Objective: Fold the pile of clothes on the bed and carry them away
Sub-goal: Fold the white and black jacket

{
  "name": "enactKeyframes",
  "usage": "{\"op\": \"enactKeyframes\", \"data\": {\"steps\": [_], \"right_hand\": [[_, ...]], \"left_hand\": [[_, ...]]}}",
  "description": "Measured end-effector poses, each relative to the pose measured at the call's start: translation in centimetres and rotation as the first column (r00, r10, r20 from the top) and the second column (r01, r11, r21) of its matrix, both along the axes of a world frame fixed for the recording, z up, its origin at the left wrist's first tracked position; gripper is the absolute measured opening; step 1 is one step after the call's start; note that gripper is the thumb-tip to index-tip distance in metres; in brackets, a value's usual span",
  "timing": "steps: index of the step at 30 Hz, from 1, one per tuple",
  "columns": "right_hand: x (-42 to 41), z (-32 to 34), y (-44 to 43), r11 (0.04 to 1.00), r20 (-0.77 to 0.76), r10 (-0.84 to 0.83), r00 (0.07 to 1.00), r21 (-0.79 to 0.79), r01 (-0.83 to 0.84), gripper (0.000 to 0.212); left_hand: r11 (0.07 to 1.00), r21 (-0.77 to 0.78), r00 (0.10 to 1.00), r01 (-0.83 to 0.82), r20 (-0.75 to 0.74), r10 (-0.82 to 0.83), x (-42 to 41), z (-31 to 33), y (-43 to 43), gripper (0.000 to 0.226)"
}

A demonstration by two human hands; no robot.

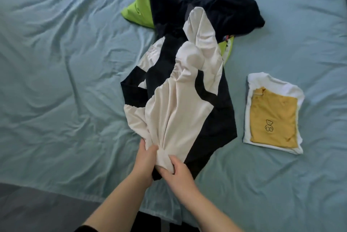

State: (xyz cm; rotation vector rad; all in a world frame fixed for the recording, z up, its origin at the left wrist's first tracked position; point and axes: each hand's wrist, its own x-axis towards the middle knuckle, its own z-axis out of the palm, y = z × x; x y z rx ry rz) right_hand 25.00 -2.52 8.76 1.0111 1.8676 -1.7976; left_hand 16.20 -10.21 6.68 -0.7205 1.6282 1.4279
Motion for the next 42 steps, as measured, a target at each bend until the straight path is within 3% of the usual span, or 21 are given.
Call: {"op": "enactKeyframes", "data": {"steps": [3,6,8,11,14,17,20,22,23,24,26,27,28,30,32,35,37,38,39,41,42], "right_hand": [[2.8,3.1,1.2,0.978,-0.113,-0.072,0.991,0.185,0.092,0.048],[4.7,3.2,4.0,0.828,-0.054,-0.400,0.915,0.406,0.386,0.089],[4.8,2.9,5.6,0.738,0.186,-0.669,0.719,0.282,0.614,0.108],[3.3,1.6,5.5,0.573,0.420,-0.737,0.530,-0.029,0.819,0.120],[0.6,-0.4,4.3,0.559,0.331,-0.735,0.591,-0.196,0.805,0.104],[-1.9,-1.0,3.4,0.704,0.271,-0.590,0.760,-0.288,0.649,0.059],[-2.7,0.4,3.0,0.821,0.265,-0.498,0.826,-0.162,0.547,0.047],[-2.6,2.2,3.3,0.749,0.267,-0.579,0.770,-0.198,0.632,0.037],[-2.5,3.2,3.4,0.684,0.286,-0.616,0.734,-0.269,0.678,0.031],[-2.1,4.3,3.5,0.607,0.328,-0.633,0.701,-0.352,0.713,0.026],[-1.4,6.3,3.6,0.450,0.409,-0.629,0.662,-0.502,0.738,0.023],[-1.1,7.2,3.5,0.369,0.425,-0.635,0.645,-0.566,0.737,0.024],[-1.0,8.2,3.4,0.294,0.427,-0.652,0.626,-0.618,0.729,0.023],[-0.6,9.6,3.3,0.208,0.385,-0.704,0.597,-0.692,0.691,0.030],[-0.3,10.2,3.8,0.247,0.278,-0.750,0.600,-0.724,0.644,0.035],[0.0,10.6,5.4,0.602,-0.030,-0.706,0.707,-0.550,0.578,0.035],[0.6,10.6,6.7,0.930,-0.175,-0.358,0.917,0.021,0.367,0.058],[0.7,10.4,7.3,0.921,-0.099,-0.113,0.989,0.363,0.141,0.068],[0.9,10.1,7.8,0.782,0.048,0.055,0.997,0.620,-0.073,0.074],[0.8,9.6,8.5,0.475,0.212,0.125,0.969,0.845,-0.246,0.066],[0.2,9.9,8.5,0.408,0.214,0.114,0.970,0.880,-0.242,0.053]], "left_hand": [[0.997,0.081,1.000,-0.018,0.020,0.017,0.3,3.1,-1.1,0.042],[0.982,0.177,0.996,-0.061,0.069,0.050,0.0,5.7,-2.1,0.032],[0.956,0.275,0.989,-0.104,0.126,0.071,-0.1,7.8,-2.5,0.023],[0.951,0.294,0.988,-0.096,0.140,0.056,-0.6,10.8,-3.9,0.029],[0.981,0.195,0.997,0.001,0.082,-0.018,-1.4,12.0,-6.9,0.021],[0.965,0.216,0.988,-0.149,0.059,0.140,-3.0,12.7,-9.0,0.024],[0.919,0.309,0.953,-0.244,-0.099,0.286,-3.7,12.0,-8.9,0.069],[0.990,0.050,0.918,0.130,-0.384,-0.101,-2.8,10.4,-9.1,0.116],[0.906,-0.179,0.772,0.384,-0.476,-0.421,-1.8,9.3,-9.5,0.131],[0.715,-0.437,0.504,0.546,-0.510,-0.697,-0.8,8.1,-9.9,0.139],[0.315,-0.776,-0.070,0.546,-0.416,-0.907,1.1,6.2,-10.5,0.142],[0.201,-0.833,-0.211,0.516,-0.351,-0.912,1.6,5.9,-10.1,0.140],[0.180,-0.856,-0.252,0.484,-0.334,-0.908,1.9,5.8,-9.6,0.133],[0.310,-0.858,-0.142,0.411,-0.396,-0.907,1.8,6.1,-8.2,0.104],[0.489,-0.795,0.024,0.359,-0.516,-0.856,0.6,6.5,-6.9,0.061],[0.802,-0.425,0.468,0.421,-0.655,-0.593,-2.1,9.0,-5.6,0.030],[0.859,-0.290,0.621,0.421,-0.599,-0.506,-4.1,10.7,-5.4,0.037],[0.829,-0.325,0.615,0.456,-0.558,-0.557,-5.1,11.5,-5.4,0.036],[0.775,-0.374,0.595,0.509,-0.499,-0.631,-5.9,12.1,-5.6,0.032],[0.639,-0.441,0.538,0.631,-0.345,-0.769,-7.1,13.6,-5.9,0.025],[0.587,-0.458,0.508,0.667,-0.297,-0.809,-7.5,14.3,-6.0,0.025]]}}
